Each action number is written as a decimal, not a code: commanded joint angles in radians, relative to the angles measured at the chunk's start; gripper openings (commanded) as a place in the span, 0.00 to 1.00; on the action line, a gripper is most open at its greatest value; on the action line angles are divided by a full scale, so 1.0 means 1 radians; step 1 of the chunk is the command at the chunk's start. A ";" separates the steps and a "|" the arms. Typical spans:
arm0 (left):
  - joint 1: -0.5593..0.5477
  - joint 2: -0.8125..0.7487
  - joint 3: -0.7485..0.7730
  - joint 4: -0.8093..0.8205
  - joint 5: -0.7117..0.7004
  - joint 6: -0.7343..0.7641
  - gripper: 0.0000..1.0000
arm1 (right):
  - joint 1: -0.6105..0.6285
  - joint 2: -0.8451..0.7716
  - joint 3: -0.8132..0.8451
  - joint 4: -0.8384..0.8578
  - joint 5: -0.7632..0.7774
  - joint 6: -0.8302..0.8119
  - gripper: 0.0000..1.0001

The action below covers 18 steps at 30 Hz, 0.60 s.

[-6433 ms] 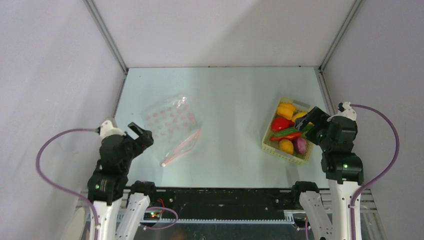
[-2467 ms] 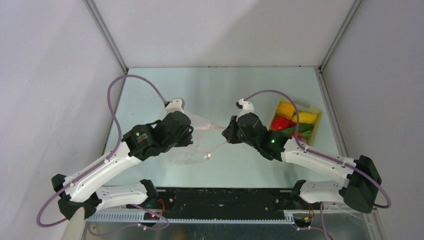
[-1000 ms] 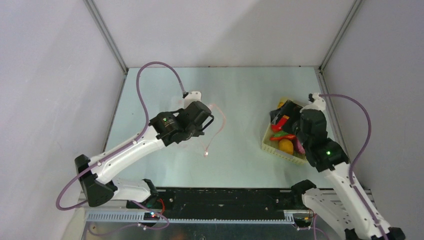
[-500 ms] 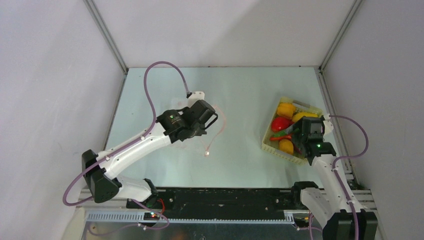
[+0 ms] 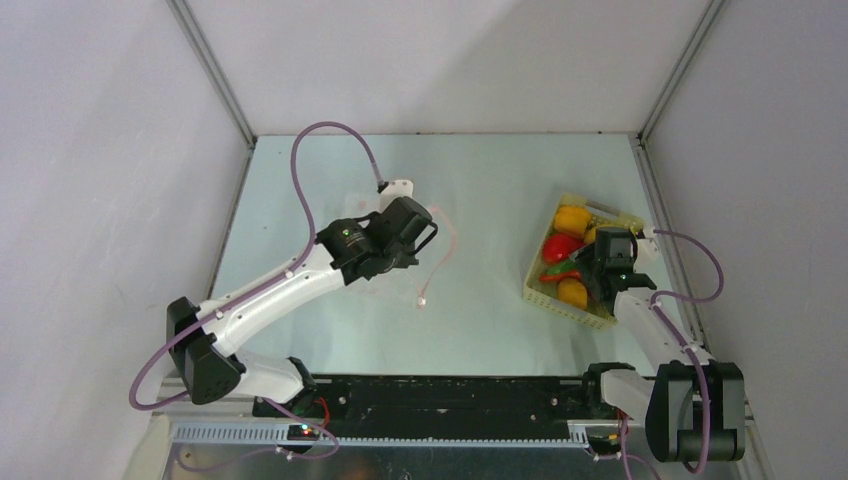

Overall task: Place the food in the zip-top bag and seal the zipper
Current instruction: Pick up the fake vegetable from the bin.

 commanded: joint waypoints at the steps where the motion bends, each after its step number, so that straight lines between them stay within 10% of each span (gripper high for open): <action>1: 0.006 -0.015 -0.015 0.031 0.003 -0.021 0.00 | -0.005 0.041 -0.024 0.083 0.063 0.051 0.55; 11: 0.006 -0.061 -0.058 0.089 0.059 -0.068 0.00 | -0.005 -0.042 -0.055 0.129 0.061 0.026 0.07; 18: 0.005 -0.065 -0.063 0.102 0.070 -0.116 0.00 | -0.005 -0.348 -0.055 0.041 0.027 -0.058 0.00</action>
